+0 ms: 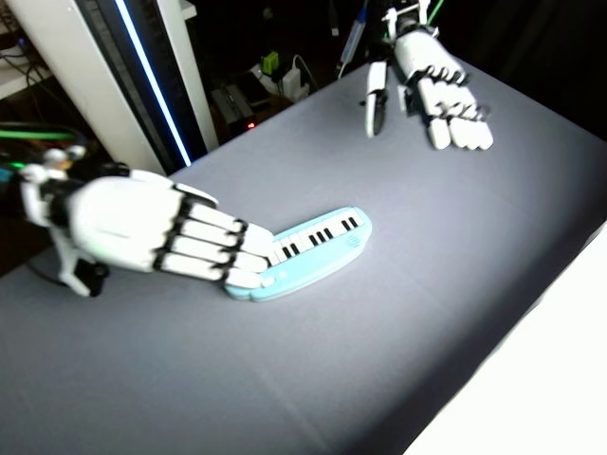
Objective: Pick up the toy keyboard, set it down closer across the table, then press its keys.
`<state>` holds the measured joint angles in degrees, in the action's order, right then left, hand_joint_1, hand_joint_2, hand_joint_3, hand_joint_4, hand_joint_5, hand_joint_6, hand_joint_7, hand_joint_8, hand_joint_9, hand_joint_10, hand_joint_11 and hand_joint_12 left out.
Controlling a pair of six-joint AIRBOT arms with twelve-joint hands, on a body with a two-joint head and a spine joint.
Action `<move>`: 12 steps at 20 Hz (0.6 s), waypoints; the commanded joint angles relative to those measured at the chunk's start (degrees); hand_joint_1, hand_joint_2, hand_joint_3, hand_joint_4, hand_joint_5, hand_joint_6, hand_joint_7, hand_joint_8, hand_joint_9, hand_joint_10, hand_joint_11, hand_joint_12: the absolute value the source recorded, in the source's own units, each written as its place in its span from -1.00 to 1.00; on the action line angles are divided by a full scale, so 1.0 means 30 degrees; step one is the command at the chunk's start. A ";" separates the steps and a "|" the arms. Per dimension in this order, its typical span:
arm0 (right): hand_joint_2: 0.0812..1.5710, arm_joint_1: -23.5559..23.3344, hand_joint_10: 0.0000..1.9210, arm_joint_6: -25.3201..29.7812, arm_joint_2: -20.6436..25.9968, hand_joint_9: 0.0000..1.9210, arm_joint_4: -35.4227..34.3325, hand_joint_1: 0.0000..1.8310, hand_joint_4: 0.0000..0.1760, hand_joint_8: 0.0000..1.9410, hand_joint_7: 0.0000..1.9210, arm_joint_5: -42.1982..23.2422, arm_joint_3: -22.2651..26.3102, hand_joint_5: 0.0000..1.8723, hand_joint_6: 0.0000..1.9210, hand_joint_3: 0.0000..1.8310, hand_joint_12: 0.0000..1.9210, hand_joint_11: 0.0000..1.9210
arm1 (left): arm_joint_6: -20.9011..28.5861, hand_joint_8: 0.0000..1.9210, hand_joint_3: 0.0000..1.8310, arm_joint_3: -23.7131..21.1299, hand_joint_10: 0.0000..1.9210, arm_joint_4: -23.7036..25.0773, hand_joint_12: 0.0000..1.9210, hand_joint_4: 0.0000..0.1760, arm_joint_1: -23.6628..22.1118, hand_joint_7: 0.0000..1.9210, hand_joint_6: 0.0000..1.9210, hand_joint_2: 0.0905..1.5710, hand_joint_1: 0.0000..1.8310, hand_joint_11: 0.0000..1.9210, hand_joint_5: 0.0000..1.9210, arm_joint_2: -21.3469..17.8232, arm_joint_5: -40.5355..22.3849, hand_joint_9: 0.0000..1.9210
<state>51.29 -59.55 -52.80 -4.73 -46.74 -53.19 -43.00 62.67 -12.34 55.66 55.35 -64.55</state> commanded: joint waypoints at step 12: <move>0.47 -0.0732 -1.00 -0.0779 -0.1393 -1.00 -0.0090 -1.00 -1.00 -1.00 -0.98 0.1484 -0.1109 -0.61 -0.99 -1.00 -1.00 -1.00 | 0.0039 -1.00 -1.00 -0.0364 -1.00 -0.0141 -1.00 -0.93 0.0488 -1.00 -1.00 0.58 -0.24 -1.00 -0.87 -0.0214 -0.3379 -1.00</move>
<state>49.41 -61.69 -56.75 -4.93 -38.44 -56.45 -43.03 61.47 -12.88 57.74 55.05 -67.07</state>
